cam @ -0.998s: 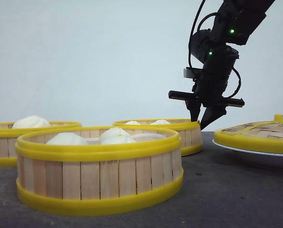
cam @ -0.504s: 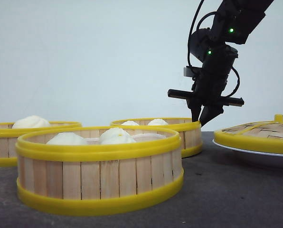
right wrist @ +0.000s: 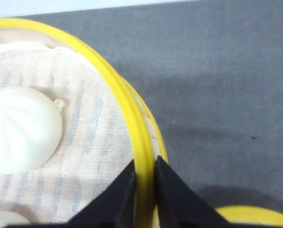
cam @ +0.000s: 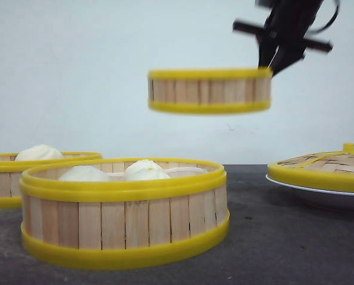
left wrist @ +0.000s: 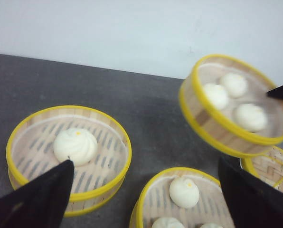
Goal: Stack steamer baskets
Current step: 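Lift the basket with the right gripper and carry it over the nearest basket, then lower the basket onto the nearest basket, open the right gripper, withdraw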
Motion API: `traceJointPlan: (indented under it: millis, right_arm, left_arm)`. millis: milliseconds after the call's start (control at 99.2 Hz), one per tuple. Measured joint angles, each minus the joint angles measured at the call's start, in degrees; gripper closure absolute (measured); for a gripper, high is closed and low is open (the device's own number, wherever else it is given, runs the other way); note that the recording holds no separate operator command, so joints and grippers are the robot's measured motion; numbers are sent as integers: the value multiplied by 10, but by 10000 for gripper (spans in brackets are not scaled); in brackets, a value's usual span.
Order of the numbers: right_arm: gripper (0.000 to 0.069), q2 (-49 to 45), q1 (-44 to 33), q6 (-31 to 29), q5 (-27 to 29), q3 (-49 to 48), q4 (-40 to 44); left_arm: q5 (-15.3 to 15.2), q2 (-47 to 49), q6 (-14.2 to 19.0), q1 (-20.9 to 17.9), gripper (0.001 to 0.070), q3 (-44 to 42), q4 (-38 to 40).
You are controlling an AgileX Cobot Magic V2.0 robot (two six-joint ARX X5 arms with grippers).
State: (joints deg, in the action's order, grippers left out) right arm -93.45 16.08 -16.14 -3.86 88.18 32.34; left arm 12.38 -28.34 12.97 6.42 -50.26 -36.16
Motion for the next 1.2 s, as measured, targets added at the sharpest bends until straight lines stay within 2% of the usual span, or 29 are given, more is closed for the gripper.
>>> traceJointPlan:
  millis: [222,413,524,797,1200]
  right_arm:
    - [651,96,26,44,-80,0,77]
    - [651,124,72,67,-109,3,126]
    - [651,117,107,86,-102,3,154]
    - [651,89,174,99,-85,-13,134]
    - [651,7,193,102,-73,-48,78]
  left_arm:
    - [0,8,0,0,116,0,-10]
    - [0,12,0,0,116,0,-10]
    - [0,12,0,0,116,0,-10]
    - [0,13,0,0,116,0,-10]
    - [0,13,0,0,116,0,-10]
